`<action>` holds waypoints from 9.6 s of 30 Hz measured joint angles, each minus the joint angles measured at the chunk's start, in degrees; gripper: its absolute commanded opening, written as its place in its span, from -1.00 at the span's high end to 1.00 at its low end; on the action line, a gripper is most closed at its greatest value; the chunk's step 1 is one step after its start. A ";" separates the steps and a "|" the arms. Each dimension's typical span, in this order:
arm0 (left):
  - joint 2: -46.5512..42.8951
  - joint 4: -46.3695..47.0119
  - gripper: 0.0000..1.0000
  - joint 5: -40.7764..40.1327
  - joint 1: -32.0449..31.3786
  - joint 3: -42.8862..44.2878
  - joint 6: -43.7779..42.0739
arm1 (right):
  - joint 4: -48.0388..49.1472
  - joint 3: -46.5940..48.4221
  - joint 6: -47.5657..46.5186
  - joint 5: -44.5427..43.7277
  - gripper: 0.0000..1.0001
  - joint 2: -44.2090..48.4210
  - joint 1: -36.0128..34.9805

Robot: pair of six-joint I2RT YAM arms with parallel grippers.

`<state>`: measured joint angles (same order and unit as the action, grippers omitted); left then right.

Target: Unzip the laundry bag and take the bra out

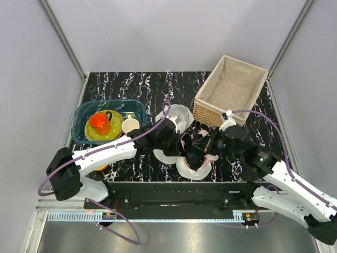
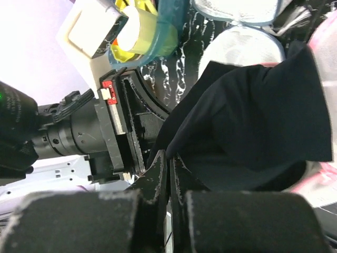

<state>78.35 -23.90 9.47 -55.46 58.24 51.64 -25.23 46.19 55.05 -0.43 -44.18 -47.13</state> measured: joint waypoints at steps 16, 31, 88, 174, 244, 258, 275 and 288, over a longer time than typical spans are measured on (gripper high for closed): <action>4.31 3.19 1.00 3.82 0.81 -0.24 -0.92 | -7.72 29.16 -13.94 -17.99 1.00 -3.32 0.00; 4.31 4.07 1.00 4.70 0.83 -0.24 -2.19 | -6.36 61.83 -39.23 -37.33 1.00 -25.18 3.37; -5.53 -2.47 1.00 -5.62 -1.18 -6.32 1.95 | -9.90 1.42 -21.20 26.10 -0.15 -8.44 13.51; -3.06 -0.46 1.00 -6.05 -2.64 -7.26 3.89 | 6.34 -9.75 -11.61 16.22 0.06 -20.15 -2.64; -10.16 6.64 1.00 -3.43 -3.15 -19.39 8.28 | 1.60 103.54 -59.84 -40.33 1.00 -45.62 1.38; -10.16 6.86 1.00 -3.43 -4.24 -19.39 8.28 | 1.31 66.97 -46.31 -29.55 0.95 -47.17 36.68; -3.69 6.91 1.00 -2.86 -4.83 -14.03 5.57 | -4.07 49.24 -30.86 -17.49 -0.80 -46.18 38.49; 6.56 -2.12 -0.37 -1.05 -1.38 8.22 -12.09 | -6.58 21.84 -25.24 -13.64 -0.99 -15.52 38.03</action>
<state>84.90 -26.02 8.43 -56.84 66.46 39.55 -31.81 68.03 29.80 -14.06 -59.70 -9.10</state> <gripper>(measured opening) 0.589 0.987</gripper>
